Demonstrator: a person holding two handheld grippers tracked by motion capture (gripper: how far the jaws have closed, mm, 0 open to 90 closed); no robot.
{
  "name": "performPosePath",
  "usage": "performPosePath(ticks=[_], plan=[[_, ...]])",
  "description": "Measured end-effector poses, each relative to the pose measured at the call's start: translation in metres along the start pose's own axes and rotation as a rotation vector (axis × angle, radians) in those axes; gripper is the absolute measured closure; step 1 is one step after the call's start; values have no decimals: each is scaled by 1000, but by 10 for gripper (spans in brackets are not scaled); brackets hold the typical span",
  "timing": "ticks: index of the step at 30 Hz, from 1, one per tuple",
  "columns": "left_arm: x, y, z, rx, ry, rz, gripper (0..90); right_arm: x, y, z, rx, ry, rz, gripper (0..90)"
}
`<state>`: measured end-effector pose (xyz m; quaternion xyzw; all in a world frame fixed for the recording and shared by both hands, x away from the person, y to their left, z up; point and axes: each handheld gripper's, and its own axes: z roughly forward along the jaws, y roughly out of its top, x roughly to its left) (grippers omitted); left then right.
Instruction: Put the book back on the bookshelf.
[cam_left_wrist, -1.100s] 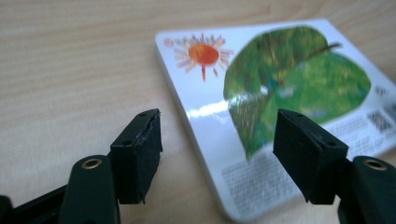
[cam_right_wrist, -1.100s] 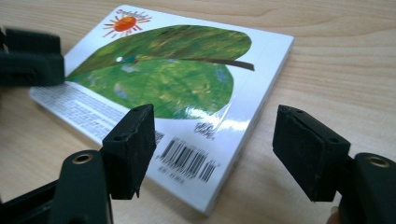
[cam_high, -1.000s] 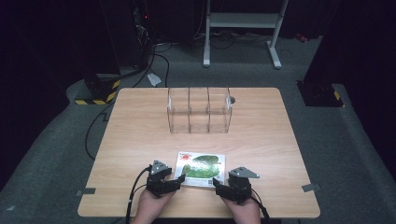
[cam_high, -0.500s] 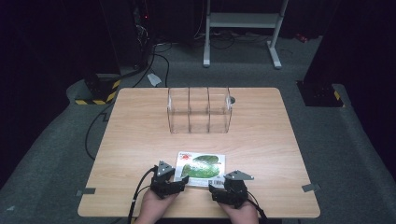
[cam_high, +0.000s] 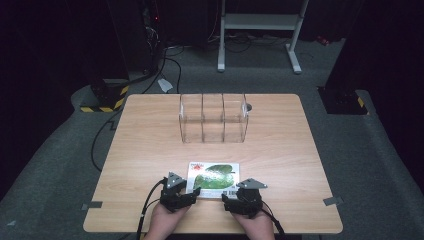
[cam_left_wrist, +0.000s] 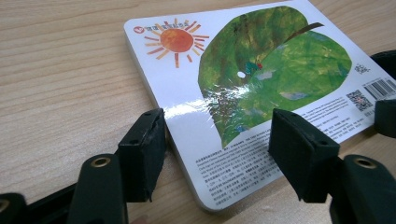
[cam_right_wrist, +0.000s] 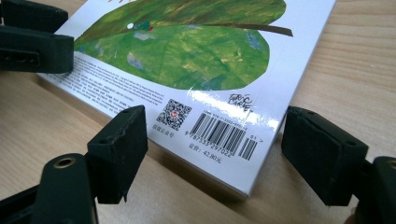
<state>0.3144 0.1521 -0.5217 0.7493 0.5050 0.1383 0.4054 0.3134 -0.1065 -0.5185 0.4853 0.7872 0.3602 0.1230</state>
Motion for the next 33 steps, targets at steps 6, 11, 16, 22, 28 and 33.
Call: performPosePath(ticks=[6,11,16,22,28,33], plan=[[0,0,-1,-10,-1,1,373,1,0,0,1,-3,-12,216],[0,1,-5,-17,-8,7,382,6,-5,-3,15,-21,-63,215],[-3,2,-9,-40,-5,3,384,8,-7,-4,13,-25,-63,215],[-5,4,-13,-59,-1,30,390,9,-8,-4,4,-37,-77,212],[-7,7,-19,-95,2,45,398,11,-9,-3,-2,-49,-79,210],[-10,9,-24,-124,-3,56,407,12,-10,-2,-10,-61,-87,214]])
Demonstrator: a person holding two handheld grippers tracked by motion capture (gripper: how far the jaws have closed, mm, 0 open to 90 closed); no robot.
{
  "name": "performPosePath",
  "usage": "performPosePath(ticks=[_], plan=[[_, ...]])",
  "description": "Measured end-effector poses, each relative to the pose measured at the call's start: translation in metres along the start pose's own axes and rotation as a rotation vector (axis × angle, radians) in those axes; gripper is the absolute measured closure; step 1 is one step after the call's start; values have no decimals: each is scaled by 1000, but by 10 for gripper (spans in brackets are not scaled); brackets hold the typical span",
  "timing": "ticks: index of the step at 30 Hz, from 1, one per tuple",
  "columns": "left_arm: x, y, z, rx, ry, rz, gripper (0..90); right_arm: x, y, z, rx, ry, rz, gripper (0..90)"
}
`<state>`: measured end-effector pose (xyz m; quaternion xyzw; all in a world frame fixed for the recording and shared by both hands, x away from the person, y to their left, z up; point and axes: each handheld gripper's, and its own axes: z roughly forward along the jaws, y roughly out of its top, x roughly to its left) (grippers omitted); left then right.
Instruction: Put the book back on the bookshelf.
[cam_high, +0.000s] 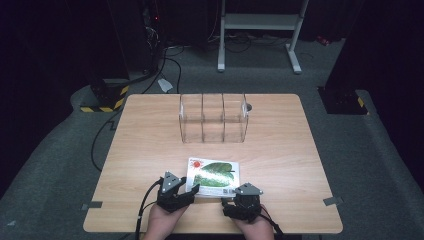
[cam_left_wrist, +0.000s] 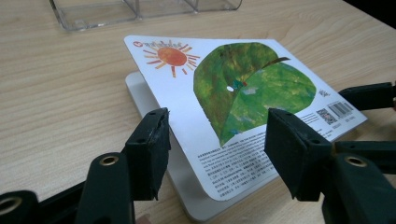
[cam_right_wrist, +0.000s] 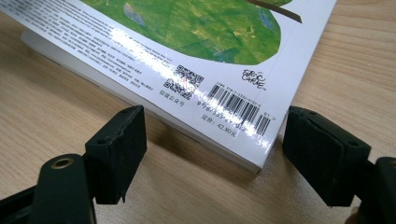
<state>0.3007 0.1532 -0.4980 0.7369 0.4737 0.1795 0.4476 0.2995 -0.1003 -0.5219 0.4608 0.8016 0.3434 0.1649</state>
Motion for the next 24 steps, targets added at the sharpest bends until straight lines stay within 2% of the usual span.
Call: performPosePath(ticks=[5,11,15,20,24], plan=[[-3,3,-5,-25,-7,4,418,0,0,1,-7,-10,1,225],[-4,6,-10,-48,-21,10,433,-3,0,0,-18,-7,28,261],[-2,7,-9,-36,-31,8,432,-6,0,-1,-28,3,56,292],[5,8,-3,-15,-33,-9,407,-5,0,-1,-28,0,58,293],[12,10,7,10,-61,-54,383,-5,-1,-1,-32,-1,56,294]])
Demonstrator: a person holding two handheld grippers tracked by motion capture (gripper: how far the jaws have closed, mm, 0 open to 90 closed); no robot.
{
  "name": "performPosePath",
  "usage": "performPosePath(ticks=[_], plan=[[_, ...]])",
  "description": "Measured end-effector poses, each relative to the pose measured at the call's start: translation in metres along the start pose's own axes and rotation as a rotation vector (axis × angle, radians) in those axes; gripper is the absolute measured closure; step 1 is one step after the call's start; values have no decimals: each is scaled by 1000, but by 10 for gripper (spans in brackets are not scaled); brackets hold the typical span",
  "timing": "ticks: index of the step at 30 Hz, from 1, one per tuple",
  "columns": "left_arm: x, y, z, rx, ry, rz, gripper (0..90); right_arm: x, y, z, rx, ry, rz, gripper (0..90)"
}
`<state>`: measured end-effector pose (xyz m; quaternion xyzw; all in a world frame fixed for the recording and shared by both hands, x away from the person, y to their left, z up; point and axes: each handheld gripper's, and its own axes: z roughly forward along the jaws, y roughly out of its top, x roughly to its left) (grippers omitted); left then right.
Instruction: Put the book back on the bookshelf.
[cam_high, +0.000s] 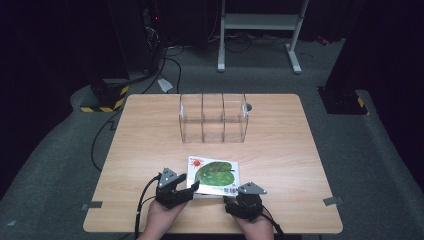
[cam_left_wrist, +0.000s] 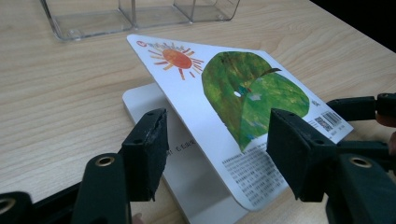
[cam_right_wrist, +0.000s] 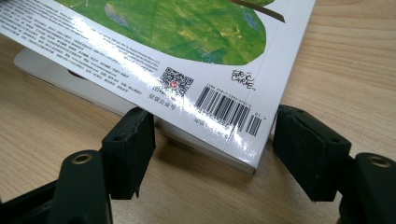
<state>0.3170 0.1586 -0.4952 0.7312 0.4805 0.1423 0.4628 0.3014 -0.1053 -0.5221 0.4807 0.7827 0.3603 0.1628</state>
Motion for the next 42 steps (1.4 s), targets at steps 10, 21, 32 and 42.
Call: performPosePath(ticks=[10,21,32,42], plan=[[8,5,21,44,-63,-46,394,1,-1,0,-5,-4,-9,296],[10,8,20,46,-110,-3,449,1,-3,0,-15,-10,-25,294],[6,5,11,21,-106,140,617,-2,-4,-7,12,21,-24,314],[-1,1,2,-38,-100,241,645,-17,0,-20,-53,42,50,346]])
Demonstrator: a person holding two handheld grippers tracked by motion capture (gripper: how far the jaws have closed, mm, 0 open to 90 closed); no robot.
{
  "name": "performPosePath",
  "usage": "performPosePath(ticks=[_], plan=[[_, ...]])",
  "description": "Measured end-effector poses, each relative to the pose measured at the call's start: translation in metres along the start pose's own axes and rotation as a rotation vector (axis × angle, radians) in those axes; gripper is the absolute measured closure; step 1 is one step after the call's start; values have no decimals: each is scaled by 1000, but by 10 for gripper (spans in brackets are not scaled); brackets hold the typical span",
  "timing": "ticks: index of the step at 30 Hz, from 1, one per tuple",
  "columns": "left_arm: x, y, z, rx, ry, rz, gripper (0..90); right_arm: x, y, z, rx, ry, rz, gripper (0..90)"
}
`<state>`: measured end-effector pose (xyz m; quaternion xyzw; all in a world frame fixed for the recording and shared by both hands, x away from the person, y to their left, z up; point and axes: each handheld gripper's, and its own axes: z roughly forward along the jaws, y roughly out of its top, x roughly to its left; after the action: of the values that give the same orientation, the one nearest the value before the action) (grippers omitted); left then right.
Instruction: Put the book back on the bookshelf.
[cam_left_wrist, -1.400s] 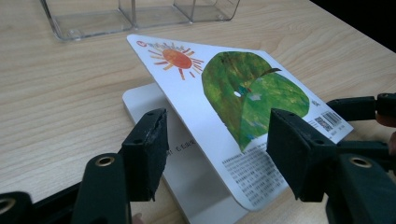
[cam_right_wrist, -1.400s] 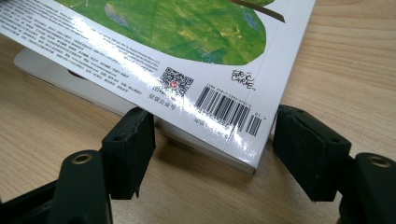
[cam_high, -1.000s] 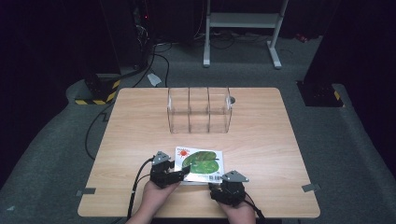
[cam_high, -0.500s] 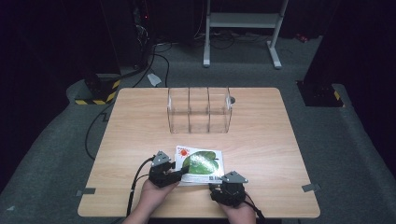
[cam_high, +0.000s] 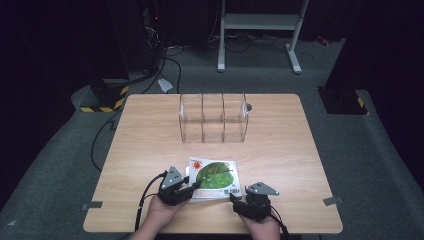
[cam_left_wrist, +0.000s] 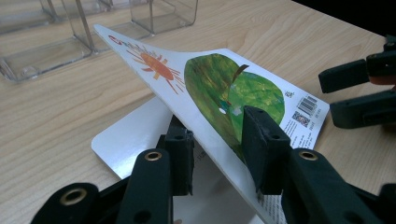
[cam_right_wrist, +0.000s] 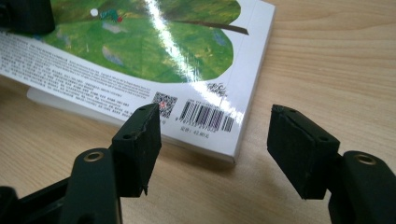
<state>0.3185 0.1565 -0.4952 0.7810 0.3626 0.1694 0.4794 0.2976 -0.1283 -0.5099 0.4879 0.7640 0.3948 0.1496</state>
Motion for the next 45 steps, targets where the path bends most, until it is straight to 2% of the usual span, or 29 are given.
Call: performPosePath(ticks=[1,6,13,20,24,33,37,40,45], plan=[[-1,0,-1,-8,-2,5,646,-1,1,0,-6,3,12,343],[-7,1,-5,-33,-1,58,658,-3,5,2,-26,45,6,331],[-14,2,-10,-69,5,123,667,-7,9,7,-41,55,21,299],[-20,2,-14,-101,11,191,670,-19,15,16,-31,125,97,247],[-22,2,-15,-112,14,224,671,-25,15,22,-29,152,121,232],[-25,2,-16,-122,17,258,675,-30,17,31,-27,244,174,202],[-25,1,-16,-121,20,263,676,-31,17,33,-19,270,183,197],[-25,1,-16,-120,19,260,677,-30,17,32,-20,260,178,219],[-22,0,-14,-114,20,222,692,-29,17,26,-55,213,149,287]])
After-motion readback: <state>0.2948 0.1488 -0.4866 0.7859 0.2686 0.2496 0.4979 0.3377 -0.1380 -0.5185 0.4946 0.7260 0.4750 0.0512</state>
